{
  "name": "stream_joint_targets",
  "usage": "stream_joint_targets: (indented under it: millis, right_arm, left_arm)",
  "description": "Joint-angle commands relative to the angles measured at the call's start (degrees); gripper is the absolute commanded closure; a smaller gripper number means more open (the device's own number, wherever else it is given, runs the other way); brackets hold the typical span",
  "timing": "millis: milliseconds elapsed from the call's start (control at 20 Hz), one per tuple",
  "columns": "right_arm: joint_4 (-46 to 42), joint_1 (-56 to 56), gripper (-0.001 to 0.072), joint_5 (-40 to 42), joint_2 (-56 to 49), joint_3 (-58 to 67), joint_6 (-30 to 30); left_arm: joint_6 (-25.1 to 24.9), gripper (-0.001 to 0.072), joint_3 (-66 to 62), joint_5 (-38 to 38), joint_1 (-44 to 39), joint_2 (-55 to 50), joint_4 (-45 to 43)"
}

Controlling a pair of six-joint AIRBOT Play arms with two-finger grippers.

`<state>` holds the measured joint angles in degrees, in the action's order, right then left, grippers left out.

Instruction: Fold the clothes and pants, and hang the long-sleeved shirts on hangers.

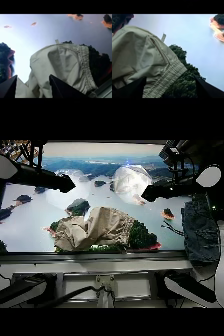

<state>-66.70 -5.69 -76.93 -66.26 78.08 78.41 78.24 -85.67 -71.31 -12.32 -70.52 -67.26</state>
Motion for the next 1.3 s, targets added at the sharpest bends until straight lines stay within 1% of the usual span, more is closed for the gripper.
stream_joint_targets:
  millis: [0,550,600,650,800,900,1000,1050,1100,1150,1250]
  right_arm:
    - [0.00,-0.07,0.0011,0.00,-0.04,0.07,0.00]
    - [0.02,-0.07,0.0011,0.04,-0.04,0.07,0.00]
    - [0.15,-0.07,0.0011,1.07,-0.04,0.07,0.00]
    - [0.85,-0.07,0.0011,3.96,-0.04,0.07,0.00]
    - [1.03,-0.07,0.0011,11.39,-0.04,0.07,0.00]
    - [1.46,-0.07,0.0011,12.90,-0.04,0.07,0.39]
    - [2.05,-0.07,0.0011,13.03,-0.04,0.07,0.37]
    - [2.25,-0.07,0.0011,13.75,-0.04,0.07,0.37]
    - [2.99,-0.07,0.0012,15.13,-0.04,0.07,0.37]
    - [3.67,-0.07,0.0012,16.57,-0.04,0.07,0.37]
    - [4.15,-0.07,0.0012,18.82,-0.04,0.07,0.37]
  left_arm:
    - [0.00,0.0316,-0.07,0.00,0.04,-0.02,0.00]
    - [0.00,0.0316,0.02,-0.02,0.00,-0.04,-0.02]
    - [0.00,0.0317,0.02,-0.04,-0.07,-0.04,-0.02]
    - [0.00,0.0317,0.11,-0.09,-0.07,-0.04,-0.04]
    - [0.04,0.0317,1.49,-4.83,-0.09,-0.09,0.07]
    - [0.00,0.0318,4.83,-9.77,-0.48,0.04,0.92]
    - [-0.02,0.0323,9.79,-10.97,-0.83,0.55,2.40]
    - [-0.31,0.0439,12.90,-10.51,-0.87,0.90,4.28]
    - [-1.29,0.0585,16.13,-9.27,-0.87,1.33,6.64]
    - [-2.99,0.0599,19.04,-7.76,-0.85,1.84,8.90]
    - [-5.31,0.0599,23.69,-4.68,-0.76,3.37,10.95]
